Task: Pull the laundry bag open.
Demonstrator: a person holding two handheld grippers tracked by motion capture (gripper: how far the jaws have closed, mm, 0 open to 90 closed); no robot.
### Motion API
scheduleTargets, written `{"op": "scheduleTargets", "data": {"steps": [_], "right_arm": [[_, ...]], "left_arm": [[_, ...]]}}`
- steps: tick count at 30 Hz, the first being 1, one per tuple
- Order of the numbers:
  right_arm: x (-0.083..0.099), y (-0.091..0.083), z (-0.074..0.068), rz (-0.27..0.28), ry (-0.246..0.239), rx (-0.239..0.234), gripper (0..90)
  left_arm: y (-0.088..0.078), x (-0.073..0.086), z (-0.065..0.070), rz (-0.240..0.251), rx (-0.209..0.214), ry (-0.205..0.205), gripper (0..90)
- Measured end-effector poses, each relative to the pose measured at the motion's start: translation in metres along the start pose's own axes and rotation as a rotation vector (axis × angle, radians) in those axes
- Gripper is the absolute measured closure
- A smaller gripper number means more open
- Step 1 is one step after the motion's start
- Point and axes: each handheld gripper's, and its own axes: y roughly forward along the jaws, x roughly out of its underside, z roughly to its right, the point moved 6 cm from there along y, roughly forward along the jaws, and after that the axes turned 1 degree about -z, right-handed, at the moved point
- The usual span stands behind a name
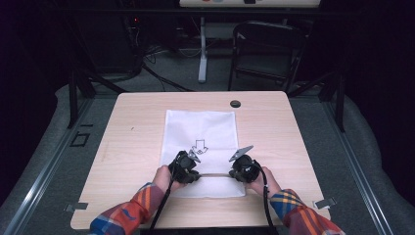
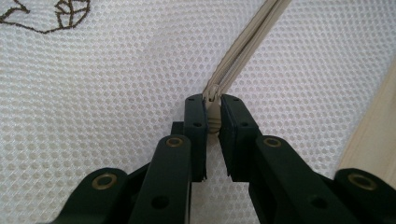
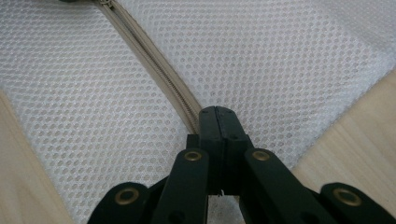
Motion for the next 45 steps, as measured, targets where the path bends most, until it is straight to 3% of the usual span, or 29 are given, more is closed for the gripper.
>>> {"op": "scheduleTargets", "data": {"steps": [45], "right_arm": [[0.000,0.000,0.000,0.001,-0.001,0.000,90.0]], "left_arm": [[-0.018,0.023,-0.013,-0.006,-0.041,-0.024,81.4]]}}
